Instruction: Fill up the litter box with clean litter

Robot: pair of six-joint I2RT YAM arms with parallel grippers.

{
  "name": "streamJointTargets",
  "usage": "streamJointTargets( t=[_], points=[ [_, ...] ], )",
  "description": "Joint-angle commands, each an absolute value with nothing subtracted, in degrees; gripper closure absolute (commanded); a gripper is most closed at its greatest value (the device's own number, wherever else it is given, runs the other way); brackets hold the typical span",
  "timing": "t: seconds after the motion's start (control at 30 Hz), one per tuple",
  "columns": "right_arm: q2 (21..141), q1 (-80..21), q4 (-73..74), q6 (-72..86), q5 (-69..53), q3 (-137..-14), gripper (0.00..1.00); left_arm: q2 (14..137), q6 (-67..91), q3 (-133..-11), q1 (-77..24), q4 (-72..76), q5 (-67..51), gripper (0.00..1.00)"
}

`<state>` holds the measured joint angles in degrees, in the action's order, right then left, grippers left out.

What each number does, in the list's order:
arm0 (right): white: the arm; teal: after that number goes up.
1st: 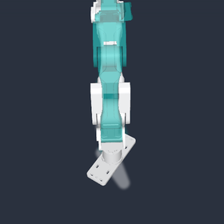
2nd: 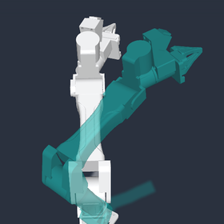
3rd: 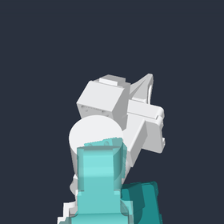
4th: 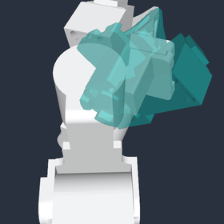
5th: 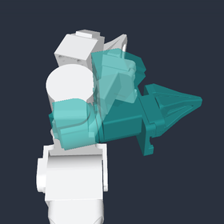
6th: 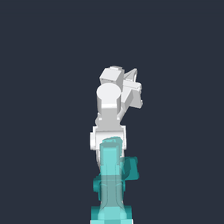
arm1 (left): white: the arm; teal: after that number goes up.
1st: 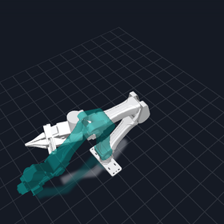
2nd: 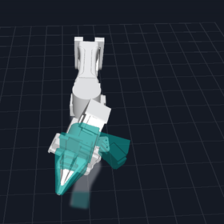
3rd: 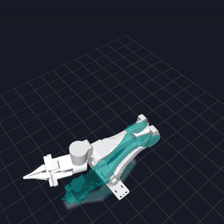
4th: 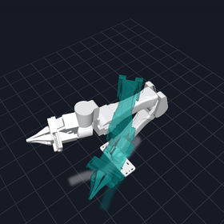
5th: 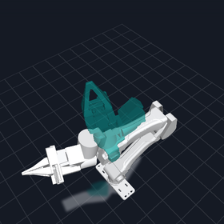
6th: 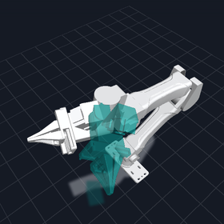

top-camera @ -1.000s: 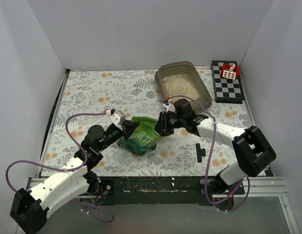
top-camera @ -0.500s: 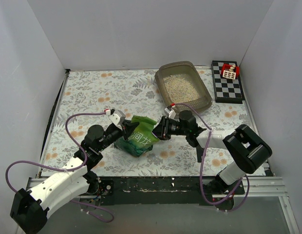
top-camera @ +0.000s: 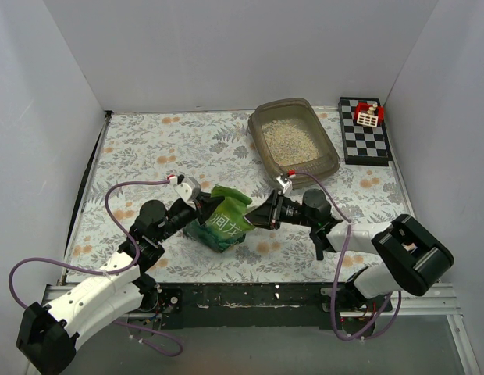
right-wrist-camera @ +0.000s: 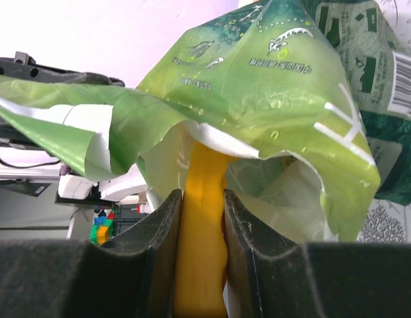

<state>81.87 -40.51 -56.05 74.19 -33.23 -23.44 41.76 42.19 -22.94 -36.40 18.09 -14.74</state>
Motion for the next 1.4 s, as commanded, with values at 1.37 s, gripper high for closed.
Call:
streamJointTargets(
  t=[1.37],
  points=[
    [20.8, -23.6, -24.6, 83.1, -30.6, -0.4, 0.99, 45.3, 37.6, -19.2, -37.9, 26.8, -27.7, 1.00]
  ],
)
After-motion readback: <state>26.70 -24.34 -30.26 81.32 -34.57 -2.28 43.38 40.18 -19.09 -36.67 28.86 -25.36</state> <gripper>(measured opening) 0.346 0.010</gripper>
